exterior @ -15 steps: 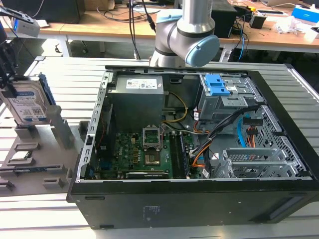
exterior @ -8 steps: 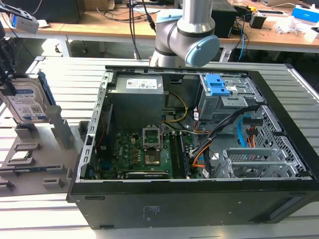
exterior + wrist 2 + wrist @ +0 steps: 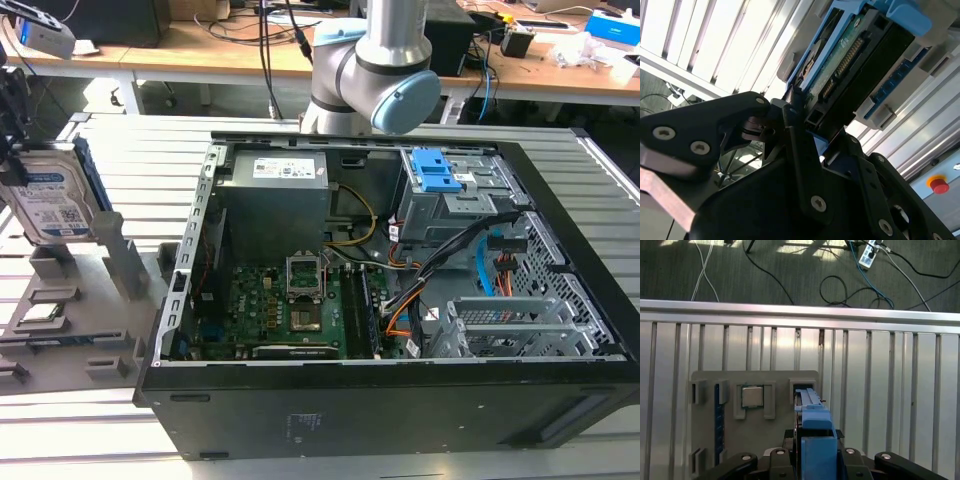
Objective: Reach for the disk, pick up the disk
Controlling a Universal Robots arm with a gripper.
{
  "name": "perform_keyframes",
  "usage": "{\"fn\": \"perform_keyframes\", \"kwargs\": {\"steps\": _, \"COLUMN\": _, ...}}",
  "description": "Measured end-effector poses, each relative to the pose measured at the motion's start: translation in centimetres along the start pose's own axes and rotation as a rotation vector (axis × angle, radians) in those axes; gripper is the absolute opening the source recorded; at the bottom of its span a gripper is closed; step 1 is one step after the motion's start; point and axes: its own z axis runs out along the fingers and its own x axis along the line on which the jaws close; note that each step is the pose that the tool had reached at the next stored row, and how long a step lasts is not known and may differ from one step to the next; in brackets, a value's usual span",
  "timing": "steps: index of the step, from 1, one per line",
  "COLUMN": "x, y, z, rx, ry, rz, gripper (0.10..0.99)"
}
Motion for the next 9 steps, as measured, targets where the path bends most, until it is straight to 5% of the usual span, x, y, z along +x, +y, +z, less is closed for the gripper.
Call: {"fn": "perform_keyframes", "kwargs": {"steps": 9, "x": -0.02, "y": 0.01, "z": -0.93, "rx": 0.000, "ry": 0.0000, "rz": 0.000, "gripper": 0.365}}
